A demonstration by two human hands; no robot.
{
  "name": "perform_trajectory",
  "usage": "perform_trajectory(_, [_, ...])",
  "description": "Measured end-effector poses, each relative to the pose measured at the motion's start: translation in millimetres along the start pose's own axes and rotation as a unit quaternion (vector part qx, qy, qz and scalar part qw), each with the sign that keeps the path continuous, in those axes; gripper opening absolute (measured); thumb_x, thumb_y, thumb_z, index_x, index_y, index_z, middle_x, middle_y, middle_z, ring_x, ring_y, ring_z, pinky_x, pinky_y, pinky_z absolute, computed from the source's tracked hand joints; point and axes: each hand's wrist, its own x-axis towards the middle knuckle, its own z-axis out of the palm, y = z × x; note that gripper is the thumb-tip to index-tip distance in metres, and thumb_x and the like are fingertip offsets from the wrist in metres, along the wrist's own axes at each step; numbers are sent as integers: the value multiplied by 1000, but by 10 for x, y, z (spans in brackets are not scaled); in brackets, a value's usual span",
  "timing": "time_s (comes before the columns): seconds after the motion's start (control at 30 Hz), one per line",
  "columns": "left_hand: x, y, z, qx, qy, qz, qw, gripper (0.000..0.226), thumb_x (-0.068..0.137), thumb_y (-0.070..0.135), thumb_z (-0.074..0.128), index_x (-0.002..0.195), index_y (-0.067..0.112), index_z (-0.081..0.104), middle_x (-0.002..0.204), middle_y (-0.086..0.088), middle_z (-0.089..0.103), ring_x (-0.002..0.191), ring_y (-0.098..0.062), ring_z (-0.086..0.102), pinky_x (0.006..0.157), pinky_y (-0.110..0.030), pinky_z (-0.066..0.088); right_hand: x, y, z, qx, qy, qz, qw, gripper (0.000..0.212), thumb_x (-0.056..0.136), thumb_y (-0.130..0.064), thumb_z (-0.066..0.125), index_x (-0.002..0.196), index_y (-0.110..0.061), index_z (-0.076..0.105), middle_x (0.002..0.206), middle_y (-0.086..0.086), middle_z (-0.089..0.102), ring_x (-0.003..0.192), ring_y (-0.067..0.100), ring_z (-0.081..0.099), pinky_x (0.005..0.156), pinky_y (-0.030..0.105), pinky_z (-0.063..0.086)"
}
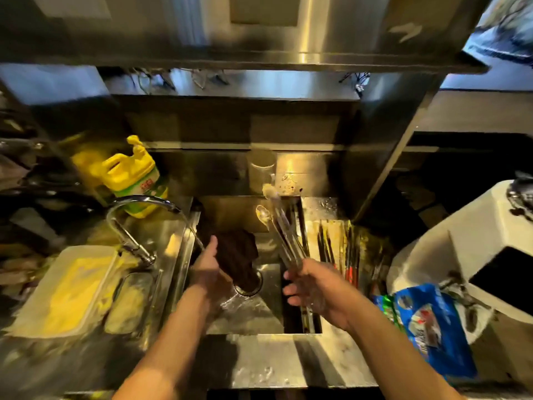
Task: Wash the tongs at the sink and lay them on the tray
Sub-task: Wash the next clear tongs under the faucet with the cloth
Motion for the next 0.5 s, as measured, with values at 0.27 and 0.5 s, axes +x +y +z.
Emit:
perform_trajectory(0.27, [324,627,-658,-76,7,24,997,55,102,49,39,128,7,60,96,-11,74,101,-24,65,118,-43,33,550,125,911,-114,-97,91,985,52,58,-17,52,107,0,60,93,24,55,60,27,56,53,33,46])
perform_trajectory(0.5, [656,875,-639,-29,-6,-23,999,67,101,58,30,90,15,80,91,-10,77,88,-23,74,85,-36,51,855,219,1377,-277,-7,77,958,35,75,-38,60,86,-5,62,71,12,62,47,21,48,48,31,37])
